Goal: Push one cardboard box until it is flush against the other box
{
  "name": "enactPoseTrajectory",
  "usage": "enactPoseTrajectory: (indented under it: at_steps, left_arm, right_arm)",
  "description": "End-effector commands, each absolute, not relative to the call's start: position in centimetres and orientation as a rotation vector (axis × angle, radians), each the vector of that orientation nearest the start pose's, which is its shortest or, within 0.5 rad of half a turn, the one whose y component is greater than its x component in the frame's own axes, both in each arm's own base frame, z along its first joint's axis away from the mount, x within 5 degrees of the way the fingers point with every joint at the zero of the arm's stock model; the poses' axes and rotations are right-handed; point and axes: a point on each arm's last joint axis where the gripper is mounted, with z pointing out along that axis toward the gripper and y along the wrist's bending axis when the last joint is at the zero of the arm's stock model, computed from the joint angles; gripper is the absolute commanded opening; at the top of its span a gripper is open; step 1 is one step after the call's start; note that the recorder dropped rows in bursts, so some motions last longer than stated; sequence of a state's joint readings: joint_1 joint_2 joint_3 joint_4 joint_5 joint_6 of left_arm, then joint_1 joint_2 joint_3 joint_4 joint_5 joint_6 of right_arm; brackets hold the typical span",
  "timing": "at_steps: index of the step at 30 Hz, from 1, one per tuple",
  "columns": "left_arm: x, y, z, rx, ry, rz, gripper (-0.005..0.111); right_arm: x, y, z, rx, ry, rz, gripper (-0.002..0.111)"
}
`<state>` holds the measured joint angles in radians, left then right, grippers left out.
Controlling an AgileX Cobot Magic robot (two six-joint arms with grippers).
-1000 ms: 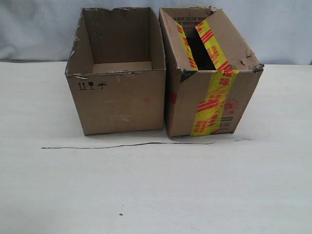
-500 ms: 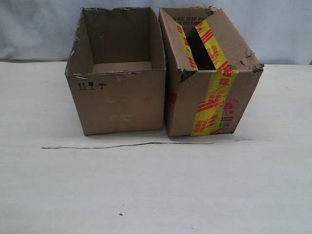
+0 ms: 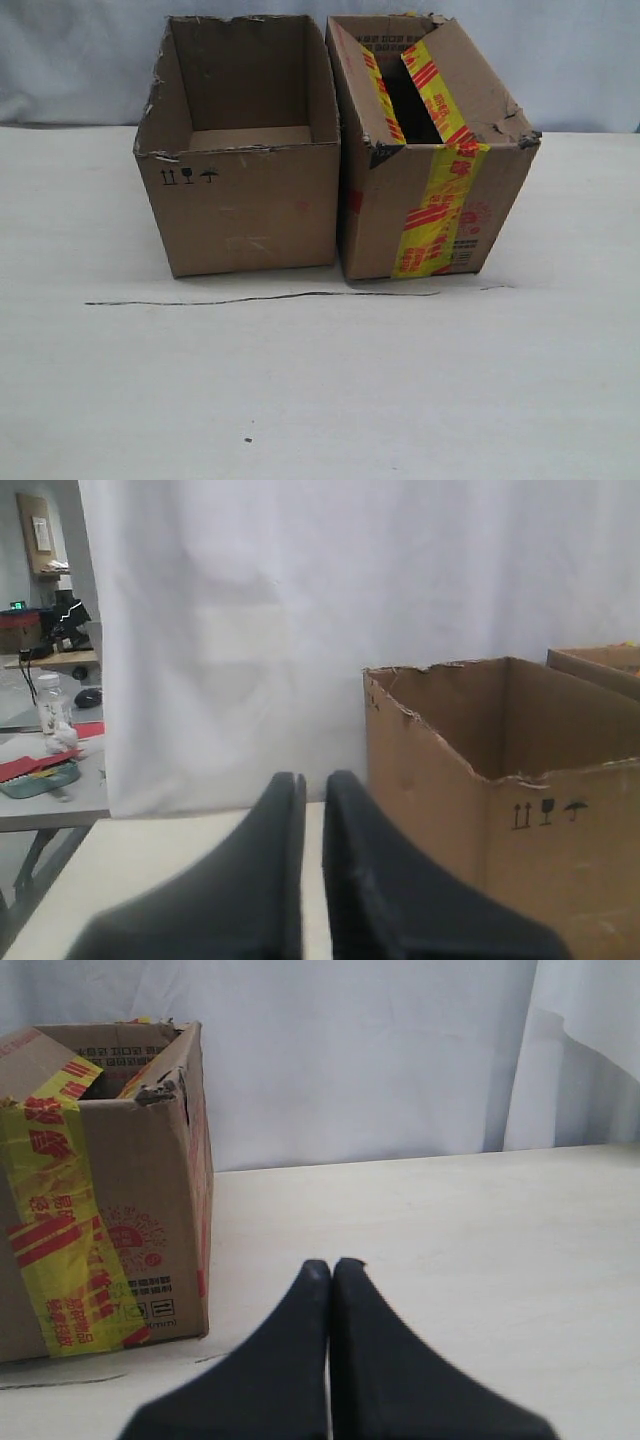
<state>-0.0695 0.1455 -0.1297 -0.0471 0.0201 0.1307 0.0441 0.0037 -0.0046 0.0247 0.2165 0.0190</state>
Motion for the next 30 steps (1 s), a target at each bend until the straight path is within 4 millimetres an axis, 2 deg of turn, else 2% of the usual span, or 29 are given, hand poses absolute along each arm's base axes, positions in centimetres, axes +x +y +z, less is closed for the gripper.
enactPoseTrajectory:
  at_steps: [1, 6, 10, 15, 30]
  left_arm:
    - [5.9, -0.3, 23.3, 0.096, 1.562, 0.013, 0.000]
    - [5.8, -0.1, 21.9, 0.097, 1.603, 0.035, 0.000]
    - [5.6, 0.3, 20.2, 0.013, 1.607, 0.066, 0.000]
    - [5.6, 0.7, 19.7, -0.069, 1.658, 0.127, 0.000]
    - [5.6, 0.7, 19.5, -0.053, 1.680, 0.143, 0.000]
  right_arm:
    - [5.6, 0.3, 19.4, -0.017, 1.698, 0.062, 0.000]
    - [5.6, 0.3, 19.4, -0.017, 1.698, 0.062, 0.000]
    - [5.6, 0.3, 19.4, -0.017, 1.698, 0.062, 0.000]
    - [5.6, 0.3, 19.4, -0.017, 1.698, 0.062, 0.000]
    - [5.6, 0.3, 19.4, -0.017, 1.698, 0.062, 0.000]
